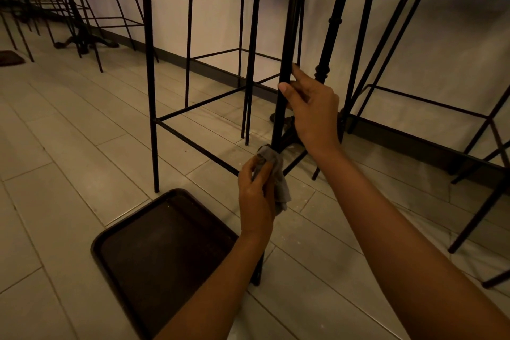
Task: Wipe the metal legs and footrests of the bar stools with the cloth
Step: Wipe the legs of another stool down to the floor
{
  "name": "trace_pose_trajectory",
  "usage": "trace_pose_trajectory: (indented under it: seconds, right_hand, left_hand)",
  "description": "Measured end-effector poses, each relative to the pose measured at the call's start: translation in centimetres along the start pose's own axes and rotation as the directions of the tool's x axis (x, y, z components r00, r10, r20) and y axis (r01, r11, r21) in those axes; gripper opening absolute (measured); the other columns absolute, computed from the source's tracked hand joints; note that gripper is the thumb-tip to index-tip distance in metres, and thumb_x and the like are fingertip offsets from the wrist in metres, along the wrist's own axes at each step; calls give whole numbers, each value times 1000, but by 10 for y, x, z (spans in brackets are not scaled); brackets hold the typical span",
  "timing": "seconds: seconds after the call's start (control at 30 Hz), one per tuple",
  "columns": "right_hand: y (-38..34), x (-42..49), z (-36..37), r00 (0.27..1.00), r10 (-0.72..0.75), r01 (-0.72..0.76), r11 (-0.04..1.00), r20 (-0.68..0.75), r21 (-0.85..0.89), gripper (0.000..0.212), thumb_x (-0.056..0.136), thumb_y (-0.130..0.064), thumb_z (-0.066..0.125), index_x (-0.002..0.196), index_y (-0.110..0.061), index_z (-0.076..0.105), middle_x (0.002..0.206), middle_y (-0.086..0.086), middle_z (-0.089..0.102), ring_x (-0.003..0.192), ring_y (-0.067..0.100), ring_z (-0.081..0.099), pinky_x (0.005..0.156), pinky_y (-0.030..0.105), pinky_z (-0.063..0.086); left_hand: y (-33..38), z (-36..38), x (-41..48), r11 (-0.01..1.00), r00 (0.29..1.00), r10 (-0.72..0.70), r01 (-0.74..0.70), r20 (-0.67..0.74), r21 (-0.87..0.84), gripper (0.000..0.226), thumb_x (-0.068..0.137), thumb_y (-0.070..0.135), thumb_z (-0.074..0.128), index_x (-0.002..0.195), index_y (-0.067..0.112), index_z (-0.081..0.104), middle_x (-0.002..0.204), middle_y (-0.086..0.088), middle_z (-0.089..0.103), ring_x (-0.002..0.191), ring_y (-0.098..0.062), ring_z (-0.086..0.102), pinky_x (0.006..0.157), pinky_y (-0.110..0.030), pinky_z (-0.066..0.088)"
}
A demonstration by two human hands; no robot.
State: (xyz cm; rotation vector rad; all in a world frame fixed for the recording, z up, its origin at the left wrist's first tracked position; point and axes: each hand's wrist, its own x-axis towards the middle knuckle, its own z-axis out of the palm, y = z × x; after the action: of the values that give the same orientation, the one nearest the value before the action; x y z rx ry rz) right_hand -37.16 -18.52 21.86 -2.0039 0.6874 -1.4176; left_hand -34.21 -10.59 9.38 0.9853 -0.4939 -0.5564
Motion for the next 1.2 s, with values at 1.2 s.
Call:
trace_pose_trajectory:
  seconds: [1.2]
  right_hand:
    - [50, -69, 10, 977, 188, -198, 975, 100, 102, 28, 85, -12, 62, 113, -8, 63, 91, -13, 63, 78, -12, 60, 74, 5, 49]
  left_hand:
    - [-40, -18, -6, 632, 899, 421, -387, 121, 672, 31, 87, -1, 57, 118, 3, 60, 124, -17, 53, 112, -26, 53, 96, -31, 47]
